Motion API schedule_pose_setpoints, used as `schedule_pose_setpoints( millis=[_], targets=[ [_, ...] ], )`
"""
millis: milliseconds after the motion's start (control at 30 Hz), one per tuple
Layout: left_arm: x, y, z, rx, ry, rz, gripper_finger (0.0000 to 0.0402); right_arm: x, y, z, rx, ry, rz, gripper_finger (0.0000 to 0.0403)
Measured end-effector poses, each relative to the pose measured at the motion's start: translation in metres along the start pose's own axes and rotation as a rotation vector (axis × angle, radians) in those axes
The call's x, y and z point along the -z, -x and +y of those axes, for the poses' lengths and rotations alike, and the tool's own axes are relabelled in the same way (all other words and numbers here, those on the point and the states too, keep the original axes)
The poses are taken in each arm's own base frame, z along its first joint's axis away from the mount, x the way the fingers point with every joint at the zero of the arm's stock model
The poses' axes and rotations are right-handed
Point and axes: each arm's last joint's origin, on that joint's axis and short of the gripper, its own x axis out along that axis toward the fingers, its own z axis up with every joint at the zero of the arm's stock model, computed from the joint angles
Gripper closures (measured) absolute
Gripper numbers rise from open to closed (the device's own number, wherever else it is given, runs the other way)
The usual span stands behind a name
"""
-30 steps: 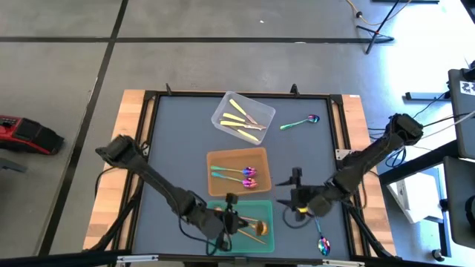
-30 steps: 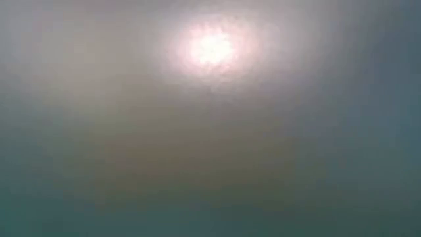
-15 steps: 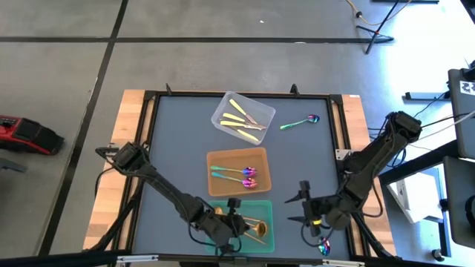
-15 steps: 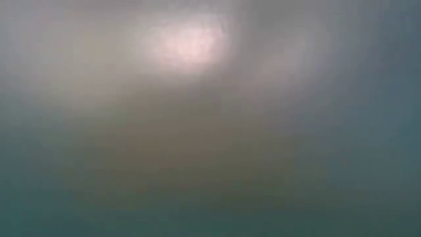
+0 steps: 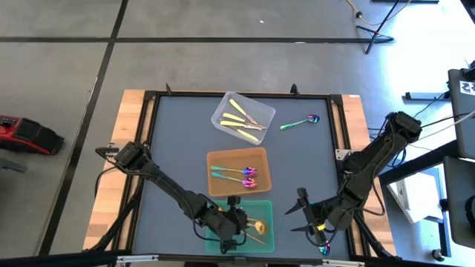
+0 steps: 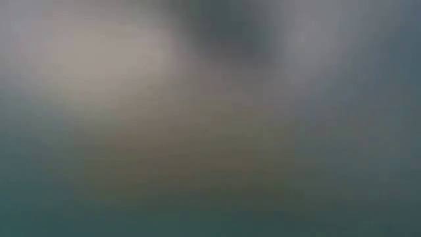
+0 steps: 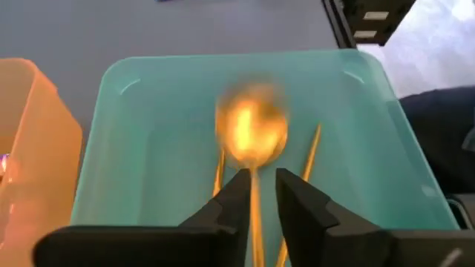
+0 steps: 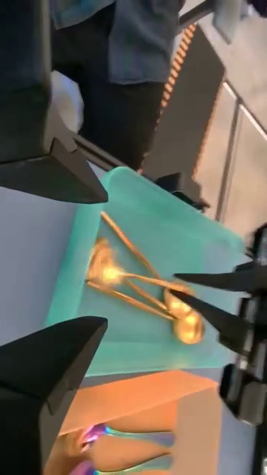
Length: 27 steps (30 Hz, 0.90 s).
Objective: Sort silverware by color (type)
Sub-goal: Put the gold spoon into the green bin, then put the purple spoon into the orange bin
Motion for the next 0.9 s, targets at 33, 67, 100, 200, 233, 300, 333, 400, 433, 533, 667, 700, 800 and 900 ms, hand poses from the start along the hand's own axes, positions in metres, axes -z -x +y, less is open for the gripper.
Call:
schedule_pose_setpoints(
  millis=[33, 67, 100, 200, 233, 300, 333, 400, 433, 533, 667, 700, 800, 900],
  targets=[
    [0.000, 0.000, 0.001, 0.007, 0.014, 0.004, 0.0336, 0.001, 0.000, 0.000, -0.002, 0.003, 0.010, 0.0150],
    [0.000, -0.001, 0.001, 0.018, 0.022, 0.012, 0.0328, 0.002, 0.000, 0.000, -0.002, -0.005, 0.021, 0.0150],
    [0.000, -0.001, 0.001, 0.029, 0.028, 0.022, 0.0321, 0.003, 0.000, 0.000, -0.006, -0.018, 0.031, 0.0150],
    [0.000, 0.001, -0.001, 0.078, 0.041, 0.045, 0.0306, 0.006, 0.001, -0.001, -0.012, -0.076, 0.089, 0.0150],
    [-0.001, 0.003, -0.002, 0.088, 0.044, 0.038, 0.0304, 0.004, 0.002, -0.001, -0.011, -0.091, 0.120, 0.0150],
    [-0.003, 0.007, -0.007, 0.068, 0.046, -0.005, 0.0302, -0.005, 0.007, 0.001, -0.007, -0.118, 0.173, 0.0150],
    [-0.002, 0.008, -0.011, 0.050, 0.042, -0.028, 0.0302, -0.010, 0.010, 0.003, -0.014, -0.129, 0.196, 0.0150],
    [0.000, 0.011, -0.017, 0.025, 0.033, -0.049, 0.0304, -0.017, 0.018, 0.008, -0.026, -0.135, 0.237, 0.0150],
    [0.000, 0.013, -0.020, 0.017, 0.031, -0.060, 0.0305, -0.021, 0.022, 0.011, -0.031, -0.142, 0.257, 0.0150],
    [0.001, 0.015, -0.025, 0.003, 0.030, -0.082, 0.0305, -0.029, 0.032, 0.016, -0.034, -0.225, 0.321, 0.0150],
    [0.002, 0.016, -0.027, -0.006, 0.033, -0.096, 0.0306, -0.021, 0.041, 0.024, -0.045, -0.408, 0.442, 0.0150],
    [0.002, 0.017, -0.027, -0.005, 0.034, -0.098, 0.0306, -0.019, 0.042, 0.027, -0.048, -0.455, 0.472, 0.0150],
    [0.001, 0.016, -0.026, -0.013, 0.036, -0.105, 0.0306, -0.009, 0.047, 0.036, -0.039, -0.568, 0.564, 0.0150],
    [-0.001, 0.015, -0.024, -0.022, 0.042, -0.110, 0.0306, -0.002, 0.051, 0.041, 0.007, -0.663, 0.630, 0.0150]
  ],
)
